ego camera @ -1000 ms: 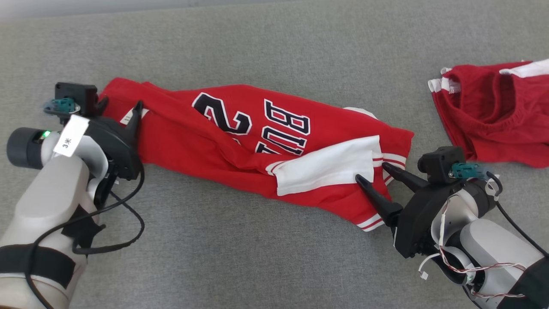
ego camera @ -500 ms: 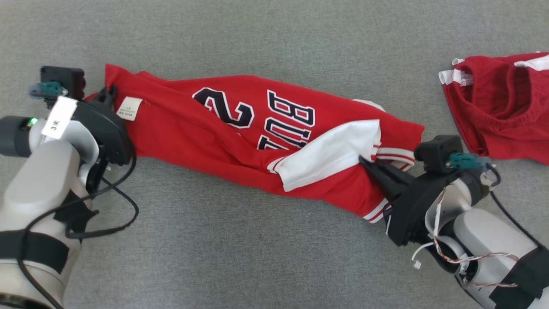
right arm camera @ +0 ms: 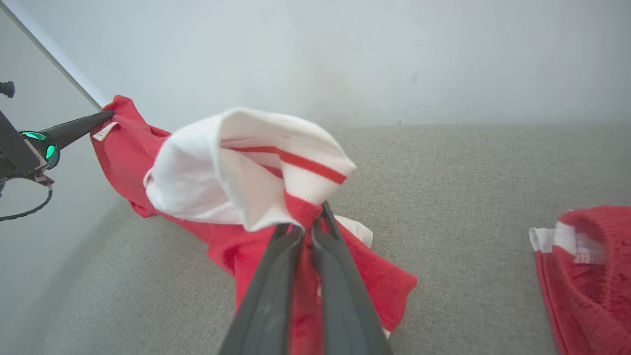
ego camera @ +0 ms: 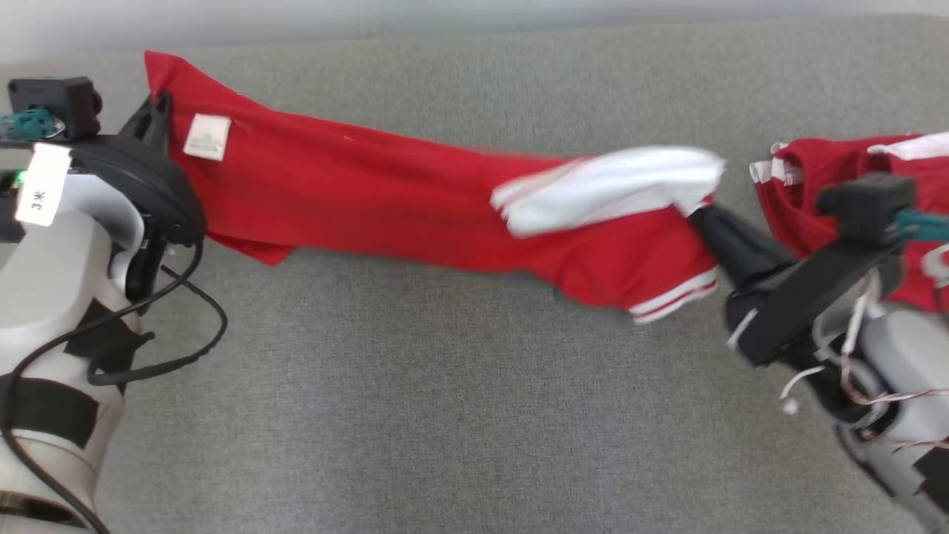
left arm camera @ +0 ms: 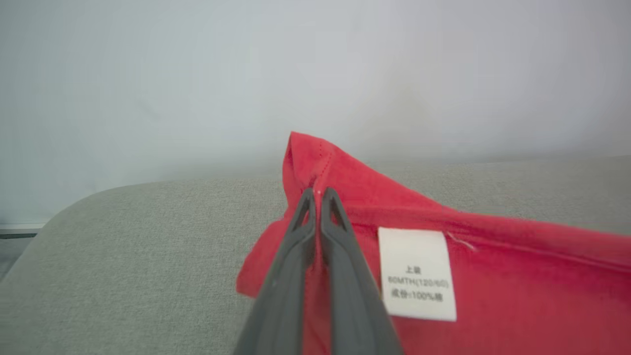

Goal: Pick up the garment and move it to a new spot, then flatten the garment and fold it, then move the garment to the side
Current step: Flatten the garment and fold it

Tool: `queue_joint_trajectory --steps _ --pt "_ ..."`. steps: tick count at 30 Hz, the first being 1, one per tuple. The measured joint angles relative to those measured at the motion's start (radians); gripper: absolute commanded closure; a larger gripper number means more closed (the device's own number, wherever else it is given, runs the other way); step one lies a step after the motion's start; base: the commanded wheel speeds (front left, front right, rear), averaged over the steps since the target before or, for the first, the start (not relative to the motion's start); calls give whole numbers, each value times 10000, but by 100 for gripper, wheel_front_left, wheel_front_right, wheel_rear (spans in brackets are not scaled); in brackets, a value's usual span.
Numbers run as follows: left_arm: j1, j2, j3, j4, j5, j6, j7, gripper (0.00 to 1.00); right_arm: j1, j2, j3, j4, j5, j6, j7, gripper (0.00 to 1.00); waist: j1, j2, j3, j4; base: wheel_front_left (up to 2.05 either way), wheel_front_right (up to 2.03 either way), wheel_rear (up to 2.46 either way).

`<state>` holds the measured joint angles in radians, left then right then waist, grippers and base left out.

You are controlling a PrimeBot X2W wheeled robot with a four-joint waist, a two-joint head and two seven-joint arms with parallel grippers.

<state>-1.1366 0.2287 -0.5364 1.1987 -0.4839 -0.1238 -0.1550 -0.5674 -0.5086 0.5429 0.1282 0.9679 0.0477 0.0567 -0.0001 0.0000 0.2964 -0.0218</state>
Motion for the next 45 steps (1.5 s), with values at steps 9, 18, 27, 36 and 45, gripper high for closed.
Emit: queue_joint_trajectory --steps 9,18,27,36,45 --pt "-6 0 222 -100 -552 -10 134 100 -1267 -56 441 859 0 209 1078 100 0 0 -202 23 0 0 0" --pt "-2994 -100 575 -1407 -677 -10 -130 100 -7275 566 -330 2974 -1166 240 1131 100 1 0 736 -113 0 0 0" --pt "-661 81 257 -1802 -940 -12 -848 100 -4805 533 970 3340 -1641 771 -347 100 2 1 705 309 0 0 0" --pt "3629 -142 -353 -2169 -1684 -12 -848 100 -31 -272 1559 2661 -407 771 -1028 100 0 0 -469 483 0 0 0" --pt "5287 21 -790 -3175 -1781 -12 -892 100 2002 -1248 1655 1237 635 771 -1371 100 -1 -2 -1693 595 0 0 0"
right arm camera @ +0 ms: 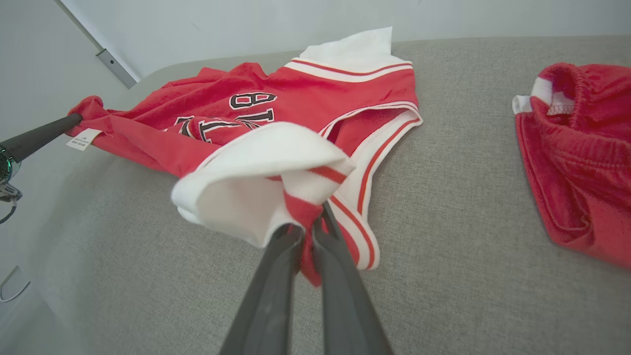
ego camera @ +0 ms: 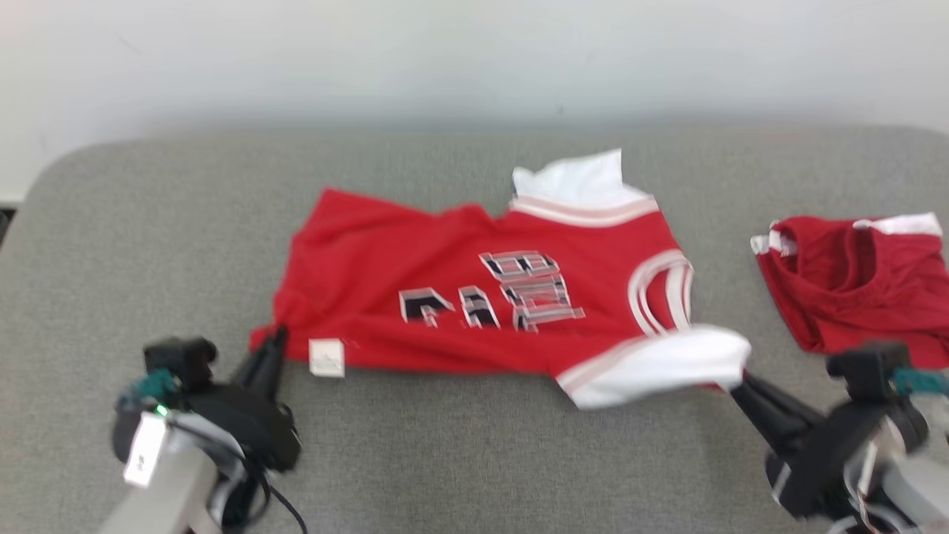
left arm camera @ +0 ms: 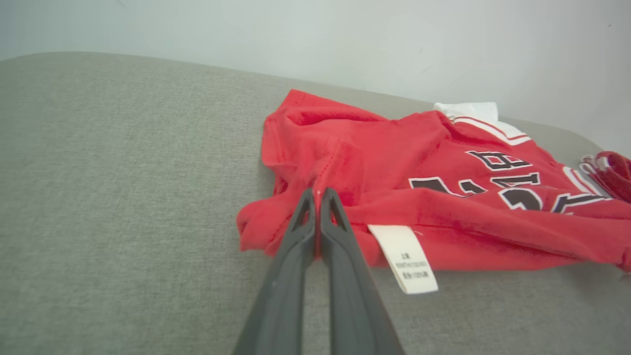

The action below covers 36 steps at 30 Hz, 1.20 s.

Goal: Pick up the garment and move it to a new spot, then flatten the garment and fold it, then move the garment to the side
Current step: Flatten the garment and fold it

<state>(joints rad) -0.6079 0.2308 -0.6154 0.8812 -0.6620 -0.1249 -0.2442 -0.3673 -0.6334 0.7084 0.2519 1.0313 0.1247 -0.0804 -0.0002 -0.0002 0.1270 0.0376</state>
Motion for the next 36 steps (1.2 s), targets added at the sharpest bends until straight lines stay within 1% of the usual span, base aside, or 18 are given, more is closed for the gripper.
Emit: queue_joint_trajectory --steps 4,8,11,14,17,19,21,22,24,26,28,30,36 --pt "726 -111 -167 -556 -159 0 -2 100 964 -405 -109 -395 385 0 -19 100 0 0 -448 62 0 0 0" --pt "1490 -54 -144 -886 -370 0 -2 100 1591 -523 -50 -911 813 0 136 100 -2 -1 -697 161 0 0 0" --pt "1744 -69 -148 -1135 -441 2 21 100 1604 -527 -88 -1043 970 -2 274 100 -1 -1 -677 212 0 0 0" --pt "1720 -25 -115 -1275 -495 13 61 100 1351 -541 -151 -876 968 -117 556 100 1 0 -602 214 0 0 0" --pt "1599 61 -19 -1298 -499 117 151 100 742 -378 -274 -589 1122 -288 798 100 1 1 -521 175 0 0 0" --pt "1372 17 33 -1296 -518 121 245 100 389 -268 -320 -351 1210 -376 1007 100 1 2 -460 164 0 0 0" --pt "1190 19 12 -1300 -474 290 286 100 13 -21 -280 -44 1273 -474 1283 100 3 1 -402 138 0 0 0" --pt "1079 23 61 -1277 -485 320 359 100 -330 224 -257 261 1300 -610 1476 100 2 1 -335 99 0 0 0" --pt "1009 35 27 -1223 -376 497 364 100 -614 412 -249 629 1315 -742 1649 100 3 3 -252 65 0 0 0" --pt "834 -15 38 -1181 -370 527 372 100 -861 570 -253 997 1338 -853 1781 100 2 2 -163 36 0 0 0" --pt "446 -174 63 -1154 -370 587 372 100 -1200 932 -244 1478 1375 -1053 1870 100 3 3 -29 9 0 0 0" --pt "317 -205 61 -1080 -353 642 372 100 -1477 1166 -190 1810 1323 -1093 1875 100 3 2 52 -15 0 0 0" --pt "238 -255 -8 -828 -268 732 368 100 -1788 1517 -27 2466 924 -1221 1764 100 3 2 235 -78 0 0 0"
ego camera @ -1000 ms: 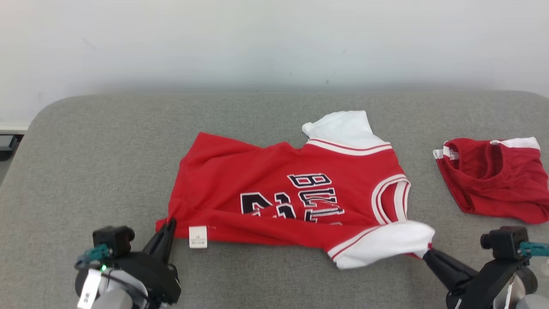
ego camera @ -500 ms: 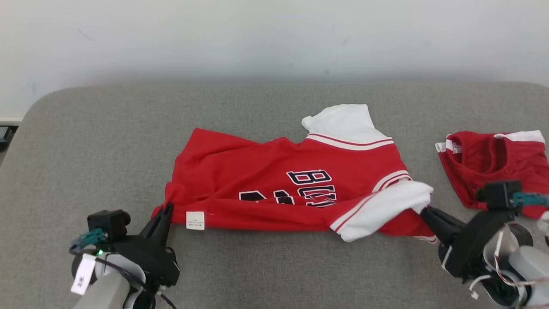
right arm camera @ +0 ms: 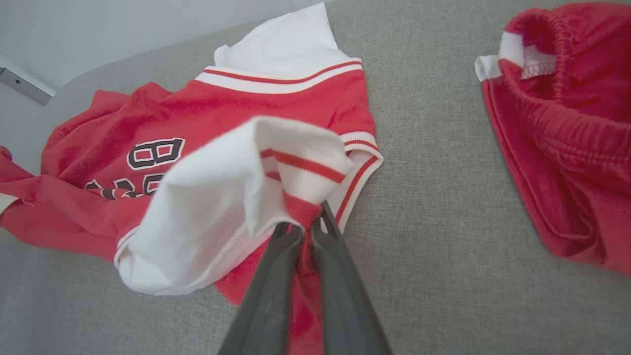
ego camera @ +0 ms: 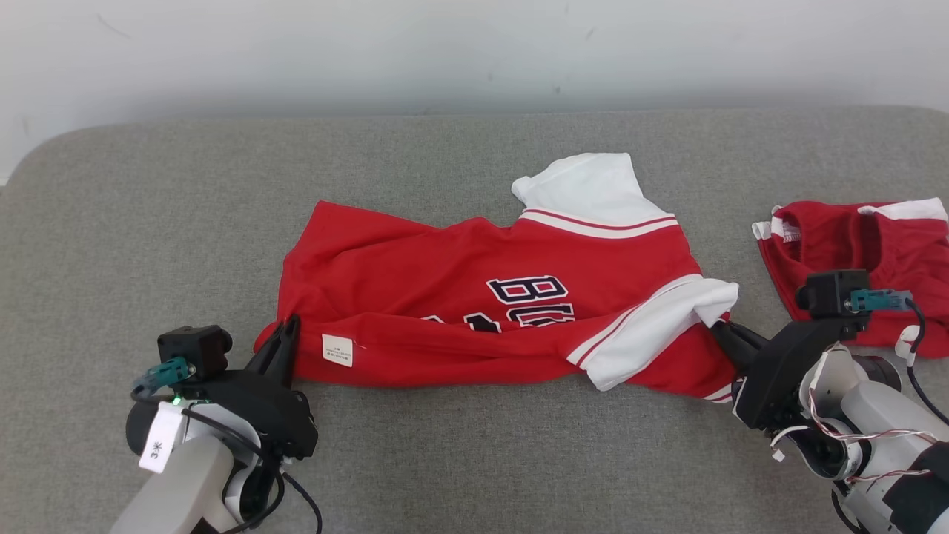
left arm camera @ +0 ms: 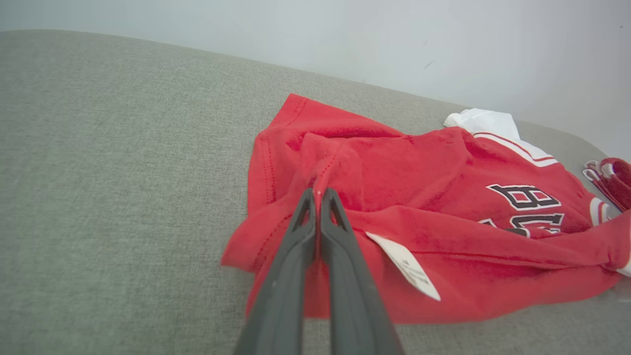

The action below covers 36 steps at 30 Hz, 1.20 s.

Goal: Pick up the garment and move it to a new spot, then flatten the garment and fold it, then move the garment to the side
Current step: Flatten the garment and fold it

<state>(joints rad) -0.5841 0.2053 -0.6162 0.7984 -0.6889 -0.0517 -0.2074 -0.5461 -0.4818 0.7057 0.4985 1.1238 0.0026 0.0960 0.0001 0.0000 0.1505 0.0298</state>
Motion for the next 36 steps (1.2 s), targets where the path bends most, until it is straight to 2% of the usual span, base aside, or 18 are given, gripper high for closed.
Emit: queue_joint_trajectory --steps 1,2,3,4,11,18,26,27,36 --pt "-7 -12 -10 46 21 0 0 100 -22 54 21 138 -58 -4 -59 100 0 1 24 -9 0 0 0" --pt "-15 -13 -21 102 35 12 -2 91 -54 71 79 217 -167 -15 -96 100 1 1 43 -17 0 0 0" --pt "-30 -13 -56 169 98 90 -13 25 -114 75 119 282 -270 -13 -188 53 1 1 59 -25 0 0 0" --pt "-41 -15 -61 205 182 96 -15 0 -184 88 115 332 -324 -10 -286 0 1 1 72 -32 0 0 0" --pt "-159 -15 -8 211 320 278 -194 0 -325 127 151 443 -694 198 -970 0 1 1 77 -67 0 0 0" --pt "199 73 -2 -385 543 640 -326 0 532 -510 184 -226 -1302 224 -1998 0 -1 0 -44 5 0 0 0" --pt "676 401 -293 -1164 1290 1206 -399 0 862 -1064 692 -1204 -2715 -393 -2734 0 -1 0 -78 51 0 0 0" --pt "677 418 -336 -1388 1369 1244 -399 0 859 -1087 775 -1383 -2899 -608 -2784 0 0 1 -49 70 0 0 0" --pt "678 497 -483 -1707 1850 1480 -401 0 484 -1179 1032 -1480 -3758 -955 -2798 0 -1 1 41 153 0 0 0"
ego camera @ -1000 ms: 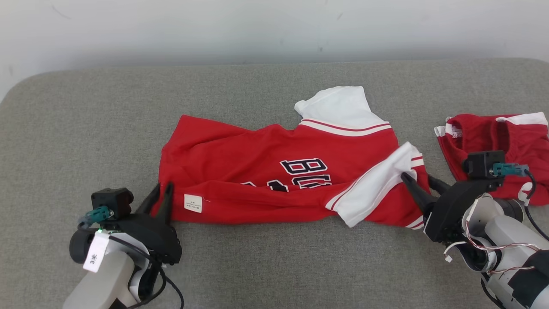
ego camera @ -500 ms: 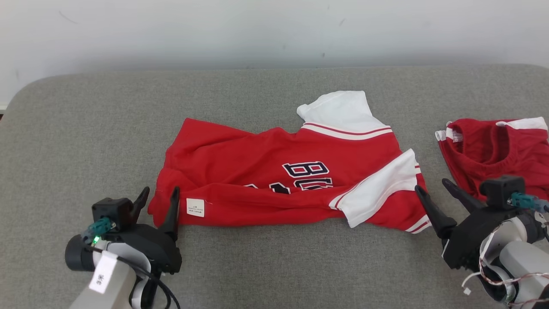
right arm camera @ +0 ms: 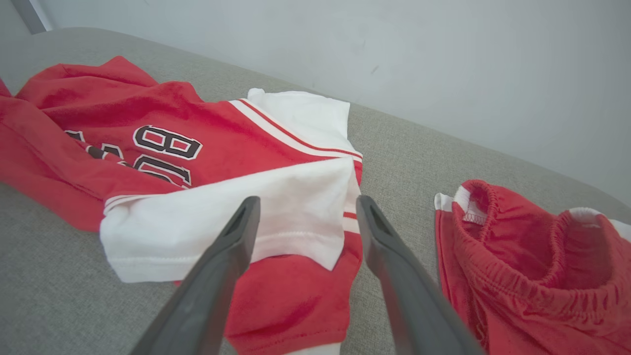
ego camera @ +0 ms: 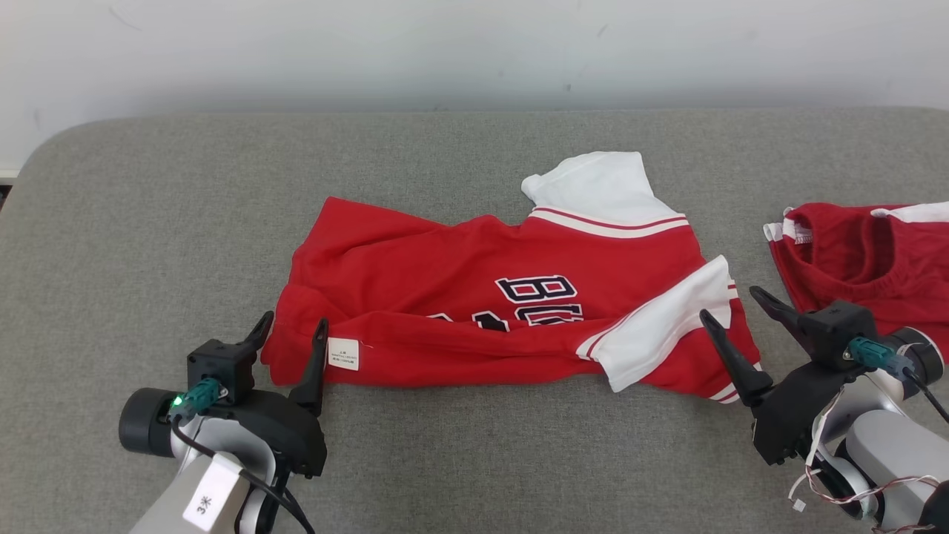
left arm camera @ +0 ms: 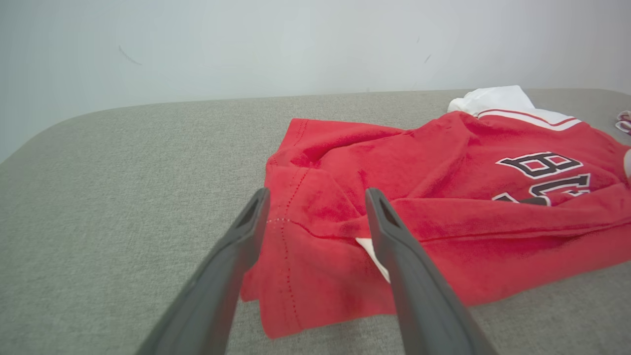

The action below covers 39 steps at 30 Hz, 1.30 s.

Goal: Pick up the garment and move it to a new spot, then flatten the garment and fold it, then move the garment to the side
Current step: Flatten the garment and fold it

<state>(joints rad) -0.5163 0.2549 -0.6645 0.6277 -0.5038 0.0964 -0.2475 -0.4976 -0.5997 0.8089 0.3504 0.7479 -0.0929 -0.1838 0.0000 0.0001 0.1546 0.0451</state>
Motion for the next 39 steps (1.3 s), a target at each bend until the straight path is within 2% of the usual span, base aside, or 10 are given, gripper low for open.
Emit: queue_joint_trajectory --steps 11,39 --pt "-7 127 -201 -274 650 180 4 0 -51 -27 -40 169 -123 -161 221 0 0 0 65 84 0 0 0" --pt "-119 163 -25 77 629 224 1147 0 -473 378 -86 681 -320 -303 1058 0 0 0 413 72 0 0 0"
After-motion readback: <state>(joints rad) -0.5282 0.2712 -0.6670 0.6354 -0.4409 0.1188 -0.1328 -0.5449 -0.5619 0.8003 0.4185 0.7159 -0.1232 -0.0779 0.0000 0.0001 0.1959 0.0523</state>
